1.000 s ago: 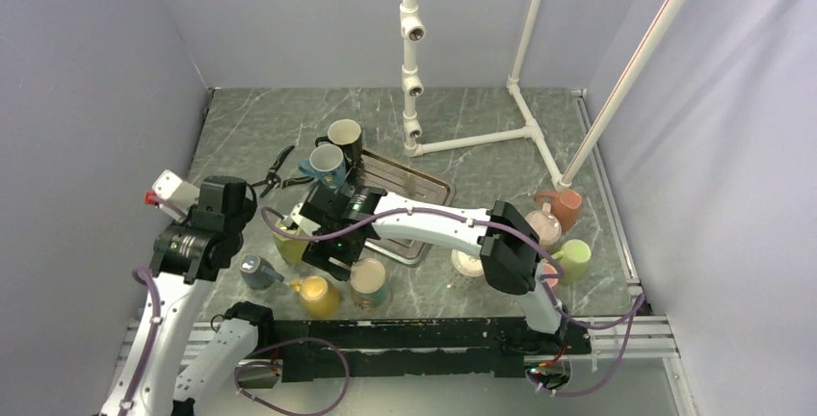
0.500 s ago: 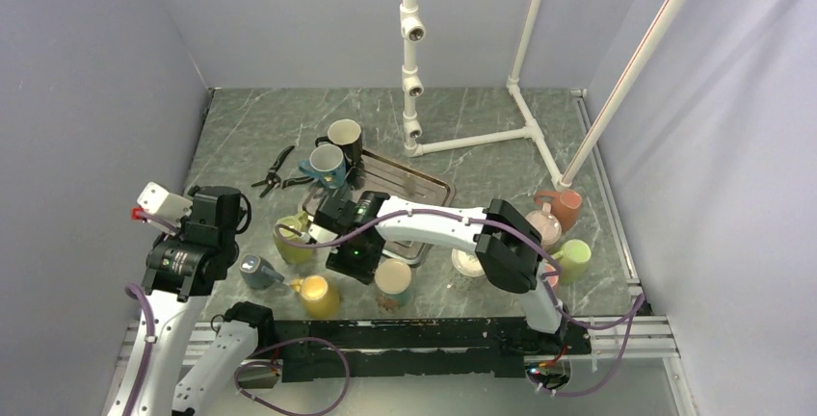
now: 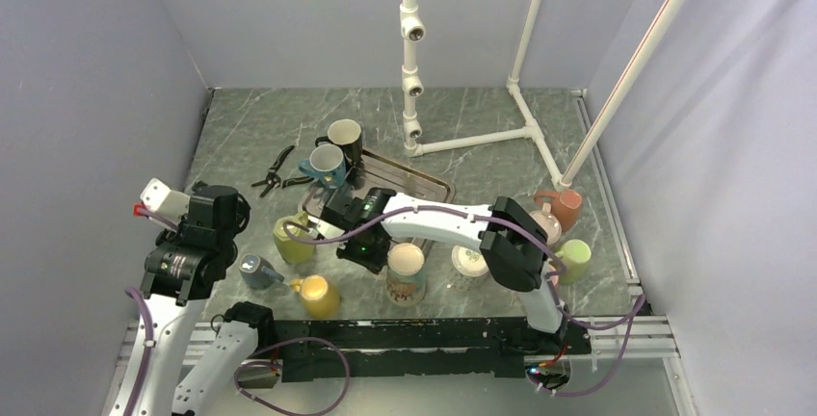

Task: Turn the mug right side up
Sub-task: Turn over the cup at the center of the board.

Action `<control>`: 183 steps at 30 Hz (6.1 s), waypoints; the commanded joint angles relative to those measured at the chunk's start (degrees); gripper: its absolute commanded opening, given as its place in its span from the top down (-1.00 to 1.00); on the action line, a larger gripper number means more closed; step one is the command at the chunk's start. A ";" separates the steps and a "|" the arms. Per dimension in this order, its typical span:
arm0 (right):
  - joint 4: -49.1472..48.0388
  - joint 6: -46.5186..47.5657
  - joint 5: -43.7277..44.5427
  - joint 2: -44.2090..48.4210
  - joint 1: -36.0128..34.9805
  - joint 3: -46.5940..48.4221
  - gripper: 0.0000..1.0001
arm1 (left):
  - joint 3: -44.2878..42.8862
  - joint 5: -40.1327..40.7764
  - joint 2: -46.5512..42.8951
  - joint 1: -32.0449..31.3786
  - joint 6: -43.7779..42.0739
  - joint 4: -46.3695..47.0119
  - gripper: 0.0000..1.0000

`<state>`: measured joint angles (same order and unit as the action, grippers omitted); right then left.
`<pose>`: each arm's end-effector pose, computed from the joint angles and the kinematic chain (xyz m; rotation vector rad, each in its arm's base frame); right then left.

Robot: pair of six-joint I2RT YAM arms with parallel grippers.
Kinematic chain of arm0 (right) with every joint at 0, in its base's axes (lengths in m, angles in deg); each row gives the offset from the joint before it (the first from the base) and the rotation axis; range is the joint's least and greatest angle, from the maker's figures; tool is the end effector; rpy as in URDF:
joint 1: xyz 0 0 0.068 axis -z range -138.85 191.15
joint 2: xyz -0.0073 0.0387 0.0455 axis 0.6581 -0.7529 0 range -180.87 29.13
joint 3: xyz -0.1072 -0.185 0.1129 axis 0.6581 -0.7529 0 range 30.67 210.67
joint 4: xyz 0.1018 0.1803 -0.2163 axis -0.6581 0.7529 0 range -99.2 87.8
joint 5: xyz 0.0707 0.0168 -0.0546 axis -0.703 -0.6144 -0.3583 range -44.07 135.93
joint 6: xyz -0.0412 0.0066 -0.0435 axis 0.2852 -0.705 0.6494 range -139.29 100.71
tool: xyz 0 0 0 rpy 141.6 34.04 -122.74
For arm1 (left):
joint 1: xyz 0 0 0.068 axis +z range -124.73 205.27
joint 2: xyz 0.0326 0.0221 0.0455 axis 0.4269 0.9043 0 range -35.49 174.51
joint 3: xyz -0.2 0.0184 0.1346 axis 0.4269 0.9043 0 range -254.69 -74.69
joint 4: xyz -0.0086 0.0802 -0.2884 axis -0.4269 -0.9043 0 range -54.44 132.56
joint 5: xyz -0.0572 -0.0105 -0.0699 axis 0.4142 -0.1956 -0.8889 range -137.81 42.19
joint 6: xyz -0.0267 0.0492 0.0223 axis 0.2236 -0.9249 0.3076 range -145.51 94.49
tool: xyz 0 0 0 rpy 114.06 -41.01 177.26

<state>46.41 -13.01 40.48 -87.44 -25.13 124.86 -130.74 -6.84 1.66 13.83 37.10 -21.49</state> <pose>0.1709 0.3999 0.1518 -1.7844 2.4052 0.2808 0.1642 -0.0032 0.3264 -1.2059 1.7648 0.1052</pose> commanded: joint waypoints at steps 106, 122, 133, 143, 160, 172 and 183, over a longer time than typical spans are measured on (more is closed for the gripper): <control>-93.38 22.80 13.91 30.88 -3.06 -47.23 0.64 | -1.58 -74.60 38.00 0.37 8.44 29.53 0.95; -94.62 22.65 18.26 26.40 -5.50 -49.60 0.18 | -0.88 -70.34 37.48 0.21 11.61 29.58 0.95; -92.60 13.87 19.37 26.34 -3.77 -48.69 0.10 | -1.16 -69.27 35.69 -0.31 9.34 28.75 0.95; -85.31 -10.01 5.00 30.65 4.80 -44.97 -0.18 | 3.19 -69.73 31.95 -1.07 7.56 32.38 0.95; -70.07 -24.59 -6.92 29.56 6.98 -37.21 -0.31 | 2.54 -71.28 29.03 -1.13 2.80 33.26 0.95; -81.24 -34.69 -7.72 40.07 13.24 -46.67 -0.28 | -0.33 -77.44 25.25 -1.22 -7.31 35.17 0.95; -59.04 -48.17 3.48 44.10 20.73 -39.18 -0.28 | -3.01 -85.42 28.08 -4.81 -19.94 44.13 0.95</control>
<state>-25.06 -55.06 38.55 -43.27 -6.53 78.48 -129.10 -85.63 29.61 10.90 24.32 12.63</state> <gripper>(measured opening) 0.643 0.236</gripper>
